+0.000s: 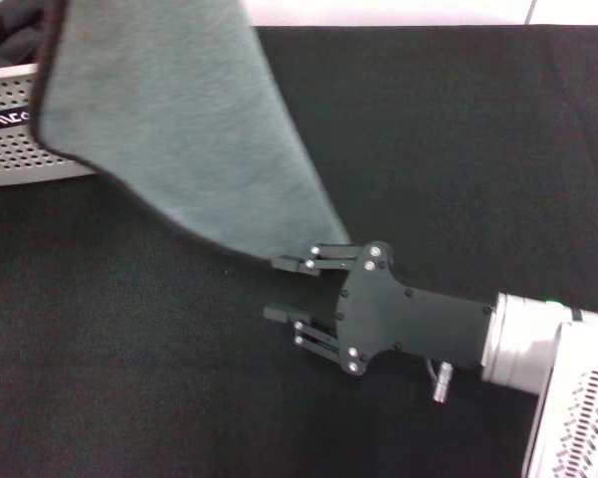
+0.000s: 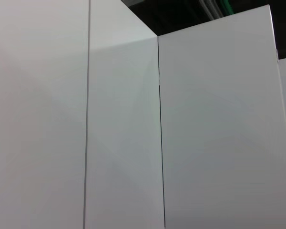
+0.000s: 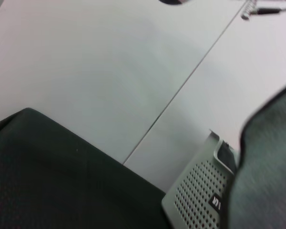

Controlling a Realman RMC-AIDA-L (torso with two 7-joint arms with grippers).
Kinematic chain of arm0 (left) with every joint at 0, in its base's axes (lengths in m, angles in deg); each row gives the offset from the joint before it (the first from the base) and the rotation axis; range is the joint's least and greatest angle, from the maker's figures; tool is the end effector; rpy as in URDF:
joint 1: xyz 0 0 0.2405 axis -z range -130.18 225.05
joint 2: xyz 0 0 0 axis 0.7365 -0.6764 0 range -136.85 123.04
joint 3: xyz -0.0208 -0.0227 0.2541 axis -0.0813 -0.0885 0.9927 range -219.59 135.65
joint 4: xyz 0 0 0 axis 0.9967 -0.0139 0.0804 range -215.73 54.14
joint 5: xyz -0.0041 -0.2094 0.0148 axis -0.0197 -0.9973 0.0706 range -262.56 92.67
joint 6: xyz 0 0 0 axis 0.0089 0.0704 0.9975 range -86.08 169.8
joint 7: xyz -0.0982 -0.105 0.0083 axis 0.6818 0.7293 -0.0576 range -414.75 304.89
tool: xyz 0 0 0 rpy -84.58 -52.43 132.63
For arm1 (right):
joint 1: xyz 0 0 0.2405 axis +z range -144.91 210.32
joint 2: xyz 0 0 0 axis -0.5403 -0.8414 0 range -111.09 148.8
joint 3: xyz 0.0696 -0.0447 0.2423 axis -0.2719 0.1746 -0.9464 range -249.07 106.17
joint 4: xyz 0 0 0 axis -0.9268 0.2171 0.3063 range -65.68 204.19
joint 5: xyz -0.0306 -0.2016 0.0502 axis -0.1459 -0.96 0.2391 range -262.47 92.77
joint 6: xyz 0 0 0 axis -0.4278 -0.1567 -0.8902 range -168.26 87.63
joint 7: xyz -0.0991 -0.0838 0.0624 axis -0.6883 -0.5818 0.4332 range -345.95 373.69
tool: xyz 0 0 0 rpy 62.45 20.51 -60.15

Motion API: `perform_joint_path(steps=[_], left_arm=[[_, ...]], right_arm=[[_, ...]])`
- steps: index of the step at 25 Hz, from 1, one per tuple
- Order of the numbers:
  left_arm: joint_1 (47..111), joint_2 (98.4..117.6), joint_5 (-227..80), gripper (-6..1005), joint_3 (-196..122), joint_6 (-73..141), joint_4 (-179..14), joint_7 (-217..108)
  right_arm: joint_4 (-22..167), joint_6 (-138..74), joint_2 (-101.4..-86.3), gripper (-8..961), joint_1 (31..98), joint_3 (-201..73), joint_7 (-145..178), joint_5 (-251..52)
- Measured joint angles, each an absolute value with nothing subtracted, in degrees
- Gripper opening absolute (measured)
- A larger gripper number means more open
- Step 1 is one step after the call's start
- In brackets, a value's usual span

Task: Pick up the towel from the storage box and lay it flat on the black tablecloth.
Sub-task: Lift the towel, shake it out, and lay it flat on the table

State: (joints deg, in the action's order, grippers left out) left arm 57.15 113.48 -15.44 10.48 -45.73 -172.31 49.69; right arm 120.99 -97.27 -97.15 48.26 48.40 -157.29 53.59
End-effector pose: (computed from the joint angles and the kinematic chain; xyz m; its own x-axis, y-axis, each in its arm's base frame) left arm -0.1393 0.2797 0.1600 0.5604 -0.1278 0.8183 0.3319 -0.8706 -0.3632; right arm 0.1713 0.2606 -0.1078 0.6945 0.6225 -0.3607 0.3563 -0.7331 -0.5793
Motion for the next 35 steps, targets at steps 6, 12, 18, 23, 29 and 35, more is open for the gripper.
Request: perform_joint_path(steps=[6,12,18,23,29,35], left_arm=[[56.9,113.47,-15.7,13,20.3,-36.6,-173.1,45.5],[56.8,113.44,-16.1,13,29.7,-26.7,-173.3,39.6],[56.8,113.44,-18.1,13,38.3,-18.7,-173.4,33.8],[56.8,113.38,-20.8,13,46.1,-10.5,-173.9,26.9],[57.1,113.47,-21.3,13,51.8,-2.4,-175.7,23.5],[58.4,113.5,-22.5,13,53.3,-0.4,-175.9,23.3]], right_arm=[[122.2,-95.6,-97.33,385,52.3,48.6,-157.4,53.9],[121.7,-91.9,-97.34,382,58.9,48.9,-157.5,56.3],[114.8,-90.6,-97.34,383,67.3,50.5,-157.5,61.4],[110.5,-90.5,-97.33,383,70.0,51.7,-157.5,65.1],[110.1,-90.5,-97.34,382,71.0,51.9,-157.5,65.5],[108.7,-90.4,-97.33,382,73.0,52.3,-157.5,65.6]])
